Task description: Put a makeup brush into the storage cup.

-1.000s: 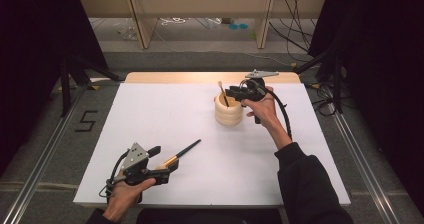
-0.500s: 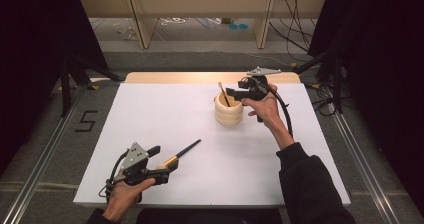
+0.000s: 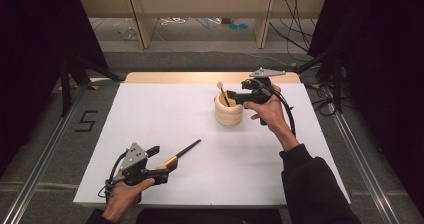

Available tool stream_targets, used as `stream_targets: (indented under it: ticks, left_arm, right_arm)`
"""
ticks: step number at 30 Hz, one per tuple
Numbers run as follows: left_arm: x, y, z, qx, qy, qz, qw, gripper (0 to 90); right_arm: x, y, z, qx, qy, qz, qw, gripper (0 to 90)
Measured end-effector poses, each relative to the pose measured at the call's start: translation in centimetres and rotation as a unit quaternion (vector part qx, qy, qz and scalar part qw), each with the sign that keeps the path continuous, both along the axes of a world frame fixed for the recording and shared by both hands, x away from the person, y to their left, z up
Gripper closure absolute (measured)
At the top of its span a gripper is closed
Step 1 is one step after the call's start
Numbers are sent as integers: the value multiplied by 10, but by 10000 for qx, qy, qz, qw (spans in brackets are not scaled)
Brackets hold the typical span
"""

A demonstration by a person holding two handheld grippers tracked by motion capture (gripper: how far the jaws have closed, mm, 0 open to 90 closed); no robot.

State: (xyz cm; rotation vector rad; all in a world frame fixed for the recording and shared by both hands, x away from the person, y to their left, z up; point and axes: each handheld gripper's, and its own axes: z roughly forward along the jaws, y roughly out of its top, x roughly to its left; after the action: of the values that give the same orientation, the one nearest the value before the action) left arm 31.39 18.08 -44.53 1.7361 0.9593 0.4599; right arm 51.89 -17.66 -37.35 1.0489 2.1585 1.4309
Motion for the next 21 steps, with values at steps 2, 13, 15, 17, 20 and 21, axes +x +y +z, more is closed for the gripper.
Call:
stream_targets:
  ticks: [2, 13, 15, 17, 20, 21]
  left_arm:
    - [0, 0, 0, 1, -18, -10, 10000, 178]
    - [0, 1, 0, 43, 6, 8, 10000, 177]
    - [0, 1, 0, 38, 5, 11, 10000, 177]
    - [0, 1, 0, 40, 18, 10, 10000, 177]
    - [0, 0, 0, 52, 20, -3, 10000, 177]
    - [0, 0, 0, 57, 19, -5, 10000, 177]
  right_arm:
    - [-3, 0, 2, -11, -51, 27, 10000, 237]
    - [-22, -1, 5, -62, -174, 140, 9997, 233]
    - [-25, -4, 3, -68, -129, 153, 9998, 227]
    - [-28, -7, 1, -76, -167, 147, 9997, 231]
    - [-32, -10, -2, -30, -70, 113, 9999, 227]
    - [-33, -11, -4, -49, -109, 120, 9999, 226]
